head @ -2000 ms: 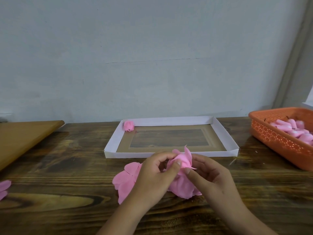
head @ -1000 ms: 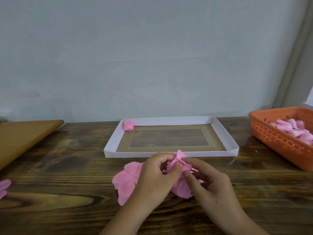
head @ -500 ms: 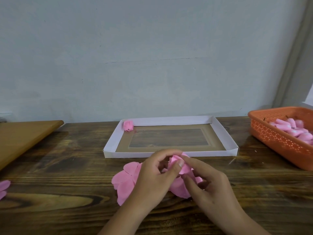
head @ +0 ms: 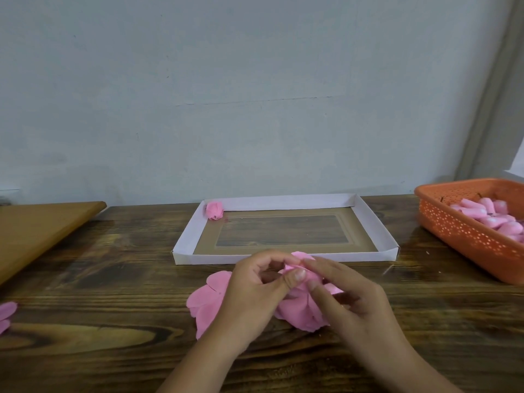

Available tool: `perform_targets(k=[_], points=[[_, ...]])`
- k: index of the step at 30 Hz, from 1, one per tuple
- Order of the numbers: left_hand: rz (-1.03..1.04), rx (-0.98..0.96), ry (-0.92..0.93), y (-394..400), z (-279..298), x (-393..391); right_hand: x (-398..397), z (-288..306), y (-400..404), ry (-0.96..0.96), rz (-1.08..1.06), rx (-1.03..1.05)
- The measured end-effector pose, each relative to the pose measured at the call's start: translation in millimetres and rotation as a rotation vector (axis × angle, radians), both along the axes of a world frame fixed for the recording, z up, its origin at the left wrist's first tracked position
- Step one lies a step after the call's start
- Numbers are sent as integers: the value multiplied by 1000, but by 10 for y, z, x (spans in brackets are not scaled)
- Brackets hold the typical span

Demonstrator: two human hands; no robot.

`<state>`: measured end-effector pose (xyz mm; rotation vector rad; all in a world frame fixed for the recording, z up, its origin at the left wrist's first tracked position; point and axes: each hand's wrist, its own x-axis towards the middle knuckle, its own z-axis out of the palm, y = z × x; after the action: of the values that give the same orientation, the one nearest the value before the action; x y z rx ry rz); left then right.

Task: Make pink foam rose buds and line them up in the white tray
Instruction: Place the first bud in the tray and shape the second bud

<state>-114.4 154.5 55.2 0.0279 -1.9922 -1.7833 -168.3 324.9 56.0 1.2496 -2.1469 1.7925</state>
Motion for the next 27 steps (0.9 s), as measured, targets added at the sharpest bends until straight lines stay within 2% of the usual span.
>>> perform_targets(k=[4,10,17,27], points=[[7,91,-56,-5,20,9,7,-24,6,178,-132,178],[69,23,-123,25,54,46,3,-17,10,316,-219,246],[90,-4,-135,38,56,41,-10,-7,5,316,-146,261],[53,25,-140,79,65,50,-94,-136,-12,521,-301,175]])
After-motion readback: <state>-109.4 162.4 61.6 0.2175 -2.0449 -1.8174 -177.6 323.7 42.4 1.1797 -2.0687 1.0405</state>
